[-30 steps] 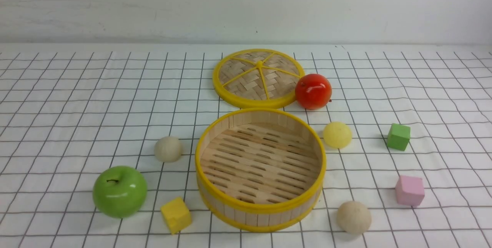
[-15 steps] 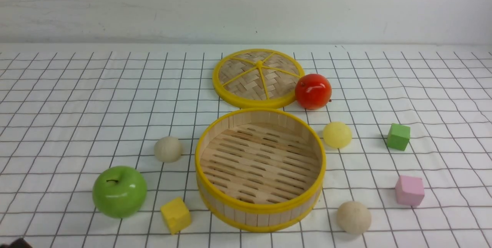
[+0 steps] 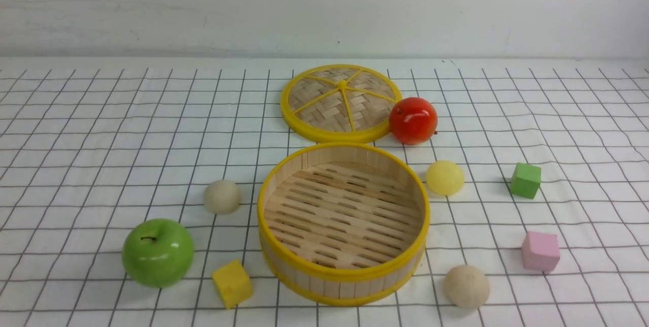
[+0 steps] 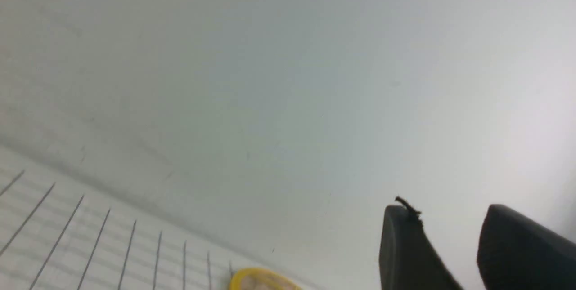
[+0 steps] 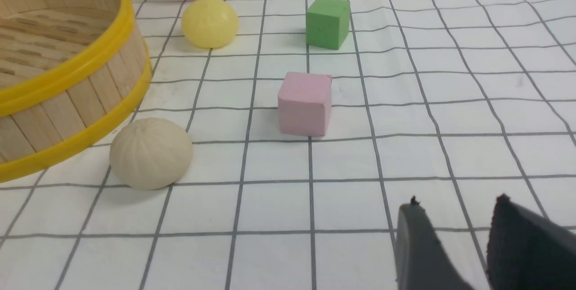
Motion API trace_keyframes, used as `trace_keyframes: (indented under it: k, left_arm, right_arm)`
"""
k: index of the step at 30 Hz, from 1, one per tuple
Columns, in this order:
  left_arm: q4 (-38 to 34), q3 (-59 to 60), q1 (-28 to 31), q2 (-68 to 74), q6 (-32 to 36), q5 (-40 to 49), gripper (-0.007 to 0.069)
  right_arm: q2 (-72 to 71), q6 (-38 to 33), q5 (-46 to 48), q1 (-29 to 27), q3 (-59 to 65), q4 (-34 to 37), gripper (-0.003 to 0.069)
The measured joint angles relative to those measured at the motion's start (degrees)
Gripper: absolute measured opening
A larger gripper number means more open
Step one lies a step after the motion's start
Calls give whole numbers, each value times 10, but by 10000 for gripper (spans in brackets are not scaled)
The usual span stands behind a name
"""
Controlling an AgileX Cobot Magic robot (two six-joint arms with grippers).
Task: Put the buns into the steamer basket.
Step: Use the left arm to grab a steamed stuffed bun
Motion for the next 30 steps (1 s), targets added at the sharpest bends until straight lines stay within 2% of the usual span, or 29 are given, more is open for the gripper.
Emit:
trace_keyframes:
  k: [4, 7, 11, 16, 24, 28, 30]
  left_arm:
    - [5, -136, 0, 132, -1, 114, 238]
    - [8, -178, 0, 223, 3, 191, 238]
    - [9, -186, 0, 337, 18, 241, 238]
    - [-8, -193, 0, 461, 32, 247, 238]
    - [-38, -316, 0, 671, 156, 330, 238]
    - [-57, -415, -28, 768, 219, 380, 238]
    - [-38, -468, -56, 828, 228, 408, 238]
  right_arm:
    - [0, 0, 0, 0, 0, 0, 241]
    - [0, 0, 0, 0, 0, 0, 241]
    - [0, 0, 0, 0, 0, 0, 241]
    - [0, 0, 0, 0, 0, 0, 241]
    - [0, 0, 0, 0, 0, 0, 241]
    - [0, 0, 0, 0, 0, 0, 241]
    - [0, 0, 0, 0, 0, 0, 241]
